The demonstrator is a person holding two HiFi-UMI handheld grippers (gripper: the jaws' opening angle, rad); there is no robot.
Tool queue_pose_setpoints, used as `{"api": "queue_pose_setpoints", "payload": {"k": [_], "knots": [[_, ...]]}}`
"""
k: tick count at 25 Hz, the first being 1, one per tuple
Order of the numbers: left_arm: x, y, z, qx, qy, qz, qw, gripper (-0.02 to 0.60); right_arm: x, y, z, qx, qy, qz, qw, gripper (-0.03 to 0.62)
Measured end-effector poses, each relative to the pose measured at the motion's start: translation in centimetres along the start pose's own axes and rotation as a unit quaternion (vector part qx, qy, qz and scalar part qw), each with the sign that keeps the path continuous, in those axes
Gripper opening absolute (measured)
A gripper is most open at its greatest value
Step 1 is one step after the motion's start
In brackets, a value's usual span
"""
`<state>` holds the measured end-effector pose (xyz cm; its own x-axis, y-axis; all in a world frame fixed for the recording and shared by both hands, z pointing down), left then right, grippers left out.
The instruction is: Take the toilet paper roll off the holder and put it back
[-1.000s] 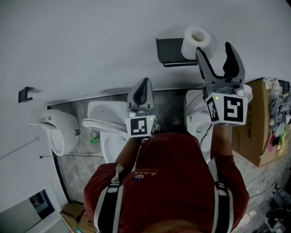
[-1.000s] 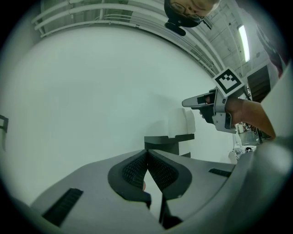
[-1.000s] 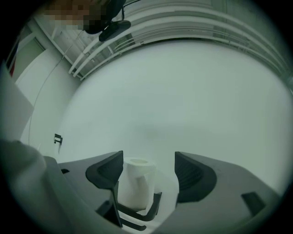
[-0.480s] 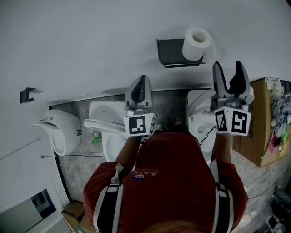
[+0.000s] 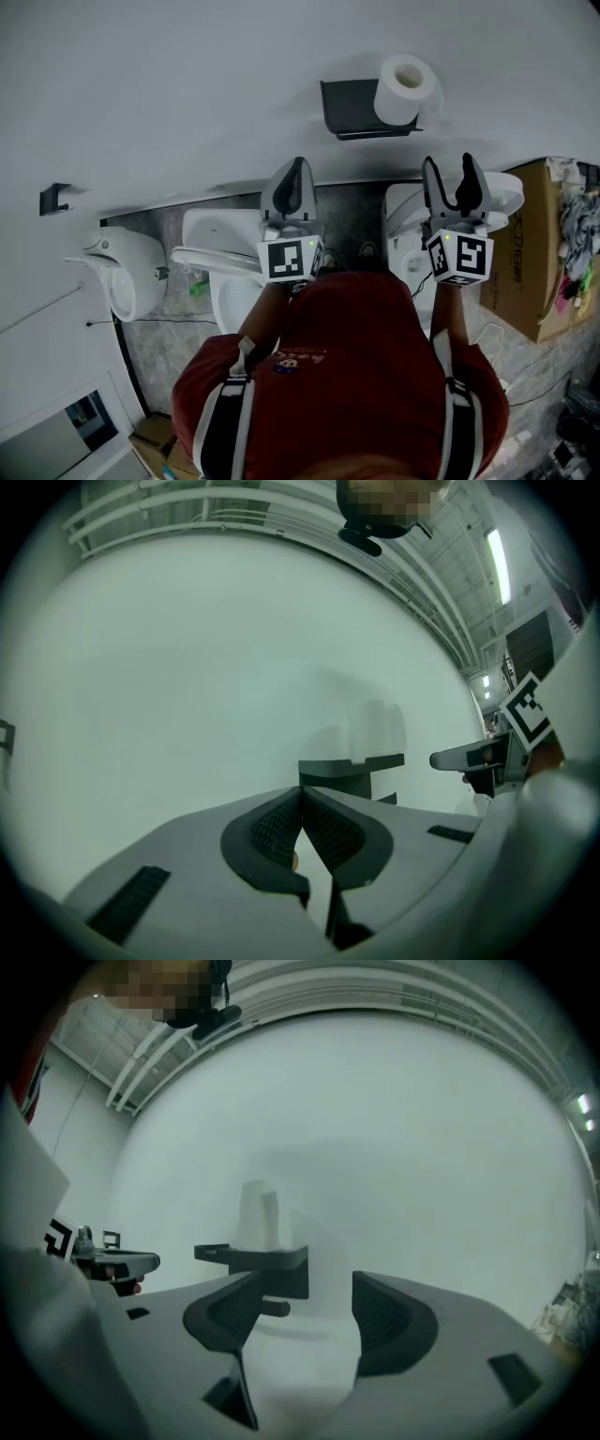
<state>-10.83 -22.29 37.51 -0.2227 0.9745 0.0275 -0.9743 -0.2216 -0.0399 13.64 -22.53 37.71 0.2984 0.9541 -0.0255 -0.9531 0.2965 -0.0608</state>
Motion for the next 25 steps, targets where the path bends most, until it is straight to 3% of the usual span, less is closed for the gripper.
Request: {"api": "queue_pose_setpoints", "payload": {"k": [7,25], "knots": [[0.3,0.2,1.1,-0.003,0.011,-0.007,0.9999,0.014,0.2,1.2,2.5,0.000,0.022,-0.020,1.000,0.265],[1.0,0.0,1.5,-0.005,0.013,-0.004,0.9999,0.015,-0.2,1.9,2.1,0.017,0.025,-0.025,0.999,0.261]]}}
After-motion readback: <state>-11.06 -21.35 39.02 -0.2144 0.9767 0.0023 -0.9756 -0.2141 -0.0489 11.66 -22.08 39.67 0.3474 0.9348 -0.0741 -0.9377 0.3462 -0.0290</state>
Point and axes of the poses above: the fingertips, and each gripper's own axes: x backward along the fingers, y to its left, z out of its underside, the point moved 1 cm from there along x, backward along the fingers, and after that the axes turned 4 degrees about -z, right-handed, at the moved point
